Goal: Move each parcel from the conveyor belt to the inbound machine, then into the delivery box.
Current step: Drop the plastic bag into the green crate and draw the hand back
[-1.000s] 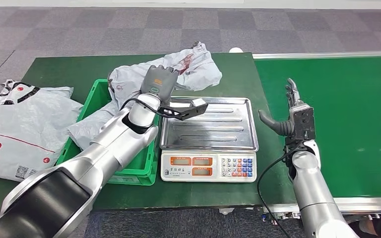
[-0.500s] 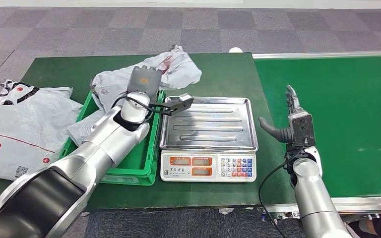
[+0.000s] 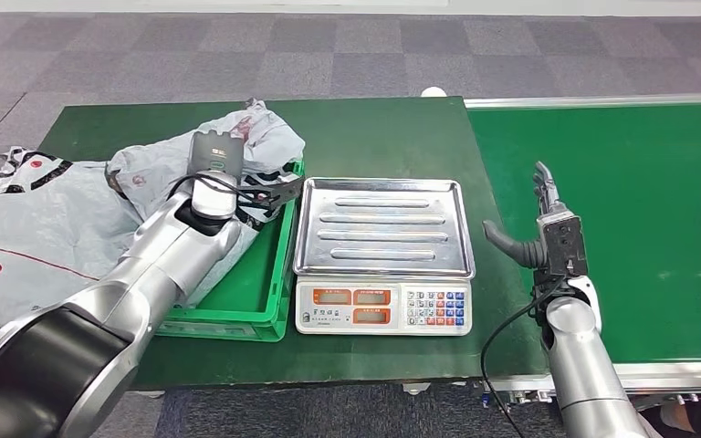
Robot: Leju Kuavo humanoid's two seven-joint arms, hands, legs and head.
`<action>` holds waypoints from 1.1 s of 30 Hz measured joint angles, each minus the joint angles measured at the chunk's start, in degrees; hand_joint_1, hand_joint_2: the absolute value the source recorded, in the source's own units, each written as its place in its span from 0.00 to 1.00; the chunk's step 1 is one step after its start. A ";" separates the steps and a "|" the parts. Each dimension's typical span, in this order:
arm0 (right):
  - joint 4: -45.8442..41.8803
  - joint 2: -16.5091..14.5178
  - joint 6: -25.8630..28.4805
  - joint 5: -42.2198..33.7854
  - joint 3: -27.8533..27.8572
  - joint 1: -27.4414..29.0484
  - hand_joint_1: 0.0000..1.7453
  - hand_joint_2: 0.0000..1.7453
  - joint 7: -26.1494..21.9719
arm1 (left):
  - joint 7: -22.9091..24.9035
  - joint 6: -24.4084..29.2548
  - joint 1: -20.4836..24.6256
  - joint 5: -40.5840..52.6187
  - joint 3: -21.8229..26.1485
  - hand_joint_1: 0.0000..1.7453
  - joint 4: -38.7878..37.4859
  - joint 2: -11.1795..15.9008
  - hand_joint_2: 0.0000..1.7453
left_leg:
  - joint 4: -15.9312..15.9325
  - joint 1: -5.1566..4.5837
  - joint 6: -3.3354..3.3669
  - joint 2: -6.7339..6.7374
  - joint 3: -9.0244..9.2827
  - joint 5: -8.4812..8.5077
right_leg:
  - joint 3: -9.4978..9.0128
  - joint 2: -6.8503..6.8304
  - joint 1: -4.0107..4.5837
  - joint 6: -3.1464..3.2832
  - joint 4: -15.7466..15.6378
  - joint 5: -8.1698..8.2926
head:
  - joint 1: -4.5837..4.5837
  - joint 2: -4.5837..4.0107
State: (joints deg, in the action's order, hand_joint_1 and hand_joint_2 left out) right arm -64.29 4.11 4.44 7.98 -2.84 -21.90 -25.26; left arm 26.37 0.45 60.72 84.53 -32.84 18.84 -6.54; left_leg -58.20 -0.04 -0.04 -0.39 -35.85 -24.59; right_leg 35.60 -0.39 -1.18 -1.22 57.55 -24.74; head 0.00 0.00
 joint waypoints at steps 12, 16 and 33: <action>-0.49 -0.11 0.42 1.18 0.79 -0.24 0.00 1.00 0.40 | 0.69 -9.78 -0.62 2.25 0.99 1.00 -0.45 0.68 1.00 | 0.00 0.01 0.00 -0.02 0.00 0.01 | -0.01 -0.02 0.00 0.01 0.00 0.00 | 0.00 0.00; -0.49 -0.10 0.42 1.25 1.20 -0.20 0.00 1.00 0.54 | -0.11 -11.22 -0.61 2.33 0.99 1.00 -0.43 0.66 1.00 | 0.00 0.01 0.00 -0.01 0.01 0.01 | 0.00 -0.01 0.00 0.00 0.00 0.00 | 0.00 0.00; -0.24 -0.09 -0.24 2.14 1.42 -1.13 0.00 1.00 1.33 | -2.27 -17.65 -0.61 2.40 0.97 0.56 -0.26 1.19 1.00 | 0.00 0.01 -0.01 0.00 0.01 0.01 | -0.01 0.00 0.01 0.01 0.01 0.00 | 0.00 0.00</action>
State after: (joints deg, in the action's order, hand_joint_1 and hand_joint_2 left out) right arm -64.53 4.02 4.20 10.13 -1.42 -23.03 -23.92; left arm 24.10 -17.20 60.10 86.93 -31.86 18.57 -5.34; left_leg -58.20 -0.03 -0.05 -0.40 -35.84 -24.58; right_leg 35.60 -0.39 -1.16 -1.22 57.55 -24.74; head 0.00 0.00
